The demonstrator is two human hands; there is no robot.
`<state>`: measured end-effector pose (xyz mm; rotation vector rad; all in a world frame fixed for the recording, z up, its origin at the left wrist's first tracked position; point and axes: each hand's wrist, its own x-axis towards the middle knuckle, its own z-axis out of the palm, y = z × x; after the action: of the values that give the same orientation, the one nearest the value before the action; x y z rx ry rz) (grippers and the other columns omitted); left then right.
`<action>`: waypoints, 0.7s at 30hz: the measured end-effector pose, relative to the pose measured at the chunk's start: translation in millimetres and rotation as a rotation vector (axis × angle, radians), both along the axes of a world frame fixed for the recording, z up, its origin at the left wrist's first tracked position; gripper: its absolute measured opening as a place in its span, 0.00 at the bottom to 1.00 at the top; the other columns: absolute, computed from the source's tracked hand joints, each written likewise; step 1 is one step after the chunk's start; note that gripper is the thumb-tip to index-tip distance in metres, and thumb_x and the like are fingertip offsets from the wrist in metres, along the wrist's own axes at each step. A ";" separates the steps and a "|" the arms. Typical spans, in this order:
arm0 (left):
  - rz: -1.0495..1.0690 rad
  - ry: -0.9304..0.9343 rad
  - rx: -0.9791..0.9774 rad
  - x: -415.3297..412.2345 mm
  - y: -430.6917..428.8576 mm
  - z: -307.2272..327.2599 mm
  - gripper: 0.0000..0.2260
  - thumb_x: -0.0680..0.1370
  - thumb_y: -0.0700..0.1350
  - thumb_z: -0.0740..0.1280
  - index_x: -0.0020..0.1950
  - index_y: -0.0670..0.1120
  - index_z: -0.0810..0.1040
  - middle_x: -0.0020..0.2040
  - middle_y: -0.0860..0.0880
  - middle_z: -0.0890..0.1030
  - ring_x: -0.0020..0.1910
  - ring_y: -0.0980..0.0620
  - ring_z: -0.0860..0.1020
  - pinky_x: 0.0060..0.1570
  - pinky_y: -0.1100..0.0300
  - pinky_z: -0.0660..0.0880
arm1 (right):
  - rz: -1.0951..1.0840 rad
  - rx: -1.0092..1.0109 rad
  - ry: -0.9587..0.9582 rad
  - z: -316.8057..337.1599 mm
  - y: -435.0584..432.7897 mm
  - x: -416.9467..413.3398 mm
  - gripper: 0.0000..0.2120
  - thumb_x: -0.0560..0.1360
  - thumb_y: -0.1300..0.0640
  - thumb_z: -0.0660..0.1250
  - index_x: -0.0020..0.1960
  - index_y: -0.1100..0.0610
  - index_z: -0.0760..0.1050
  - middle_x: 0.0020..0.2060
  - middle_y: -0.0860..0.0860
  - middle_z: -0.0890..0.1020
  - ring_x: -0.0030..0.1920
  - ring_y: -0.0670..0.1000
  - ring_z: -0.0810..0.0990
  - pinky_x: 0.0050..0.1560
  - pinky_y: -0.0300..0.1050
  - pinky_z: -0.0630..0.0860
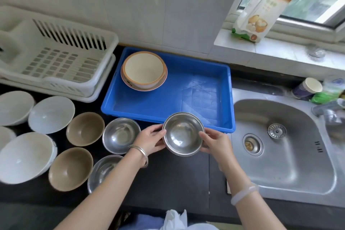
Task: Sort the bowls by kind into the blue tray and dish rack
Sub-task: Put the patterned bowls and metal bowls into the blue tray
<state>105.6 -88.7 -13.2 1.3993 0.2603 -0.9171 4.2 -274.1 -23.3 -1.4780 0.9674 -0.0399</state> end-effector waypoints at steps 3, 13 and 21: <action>0.021 -0.039 0.030 22.7 -26.2 16.1 0.07 0.78 0.42 0.64 0.55 0.45 0.74 0.42 0.48 0.79 0.37 0.52 0.78 0.40 0.62 0.79 | 0.002 0.008 -0.031 14.1 -26.5 26.0 0.05 0.74 0.58 0.70 0.48 0.53 0.83 0.36 0.49 0.85 0.35 0.46 0.83 0.36 0.41 0.81; 0.130 -0.036 0.071 94.9 -109.7 10.7 0.13 0.79 0.45 0.62 0.62 0.44 0.73 0.56 0.47 0.74 0.39 0.47 0.78 0.46 0.50 0.79 | -0.001 -0.014 -0.004 1.6 -94.8 120.6 0.11 0.76 0.59 0.68 0.57 0.61 0.79 0.45 0.55 0.81 0.37 0.54 0.83 0.36 0.43 0.81; 0.251 0.049 0.069 128.8 -142.2 -20.6 0.12 0.80 0.45 0.60 0.62 0.44 0.73 0.53 0.45 0.73 0.39 0.49 0.76 0.47 0.52 0.75 | 0.010 0.039 0.042 -27.9 -118.1 168.9 0.16 0.77 0.59 0.66 0.62 0.63 0.76 0.49 0.57 0.81 0.39 0.55 0.82 0.38 0.43 0.82</action>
<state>234.3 -230.9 -33.8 1.3722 0.4970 -0.7414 173.1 -392.2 -51.2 -1.4529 0.9898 0.0169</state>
